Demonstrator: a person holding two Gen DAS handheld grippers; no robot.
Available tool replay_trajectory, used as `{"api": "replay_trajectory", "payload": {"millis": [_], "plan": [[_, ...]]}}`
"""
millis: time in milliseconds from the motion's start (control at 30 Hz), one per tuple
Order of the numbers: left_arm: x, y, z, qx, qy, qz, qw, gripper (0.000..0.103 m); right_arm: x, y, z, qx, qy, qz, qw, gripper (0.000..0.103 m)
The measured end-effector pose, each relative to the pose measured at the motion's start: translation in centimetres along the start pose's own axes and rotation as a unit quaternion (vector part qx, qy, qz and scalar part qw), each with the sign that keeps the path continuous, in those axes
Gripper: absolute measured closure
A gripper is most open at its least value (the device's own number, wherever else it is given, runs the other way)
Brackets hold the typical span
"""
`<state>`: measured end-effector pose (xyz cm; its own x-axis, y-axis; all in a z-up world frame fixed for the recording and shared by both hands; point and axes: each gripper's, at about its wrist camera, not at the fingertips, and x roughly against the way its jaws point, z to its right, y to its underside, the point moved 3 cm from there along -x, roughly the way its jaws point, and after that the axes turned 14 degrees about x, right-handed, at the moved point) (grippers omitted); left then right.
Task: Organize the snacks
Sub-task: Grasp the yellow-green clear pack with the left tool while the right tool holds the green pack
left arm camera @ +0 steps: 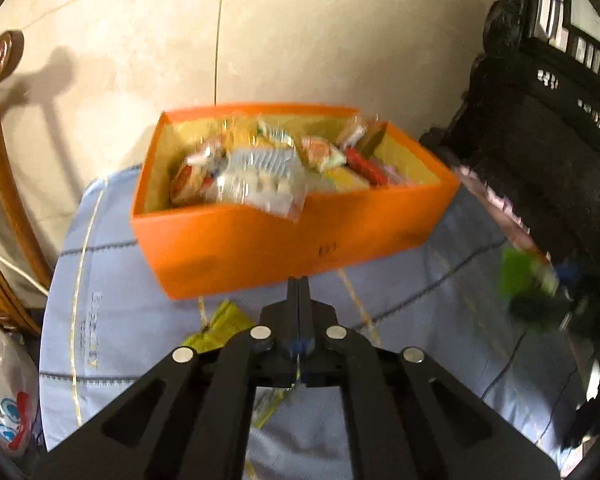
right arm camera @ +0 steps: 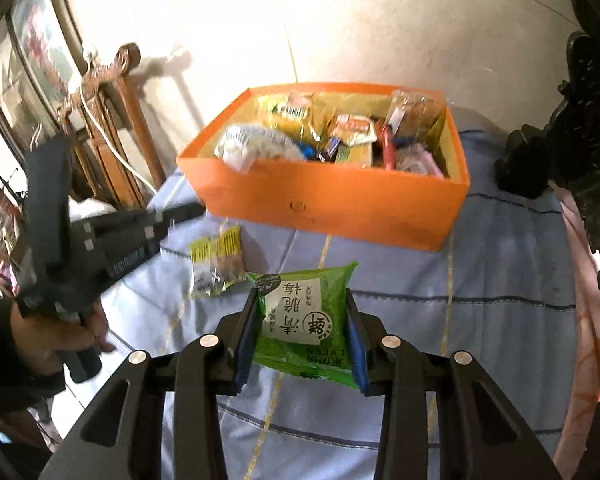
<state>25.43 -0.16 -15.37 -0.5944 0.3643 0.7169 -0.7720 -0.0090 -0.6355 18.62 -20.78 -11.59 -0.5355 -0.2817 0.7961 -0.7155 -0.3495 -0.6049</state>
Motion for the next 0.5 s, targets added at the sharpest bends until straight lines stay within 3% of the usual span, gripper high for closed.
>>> {"api": "replay_trajectory", "payload": {"millis": [33,67,100,133,167,333,433,500], "plan": [[-0.2,0.8,0.1,-0.011,-0.009,-0.007,0.9999,0.098,0.2,-0.1,0.1,-0.001,0.001,0.001,1.0,0.064],[-0.3,1.4,0.3,-0.019,-0.014,-0.007,0.9997,0.085,0.3,-0.1,0.1,-0.001,0.001,0.001,1.0,0.064],[-0.5,2.2,0.5,-0.026,-0.012,-0.007,0.9996,0.026,0.3,0.1,0.0,-0.002,0.0,0.0,1.0,0.064],[-0.7,2.8,0.7,-0.033,-0.018,0.0,0.9993,0.008,0.2,0.4,0.0,-0.003,-0.001,-0.002,1.0,0.064],[-1.2,3.5,0.8,-0.041,-0.025,0.003,0.9989,0.004,0.0,0.8,-0.3,-0.003,-0.003,-0.007,1.0,0.064],[-5.1,4.9,-1.4,-0.016,-0.065,-0.023,0.9975,0.004,-0.9,2.2,-1.2,-0.001,-0.007,-0.024,1.0,0.064],[-8.2,5.7,-3.8,0.026,-0.103,-0.064,0.9922,0.004,-1.8,1.9,-1.5,-0.003,-0.011,-0.027,1.0,0.064],[-9.7,6.6,-4.0,0.019,-0.122,-0.072,0.9898,0.01,-2.5,1.1,-1.9,0.005,-0.01,-0.023,1.0,0.064]]}}
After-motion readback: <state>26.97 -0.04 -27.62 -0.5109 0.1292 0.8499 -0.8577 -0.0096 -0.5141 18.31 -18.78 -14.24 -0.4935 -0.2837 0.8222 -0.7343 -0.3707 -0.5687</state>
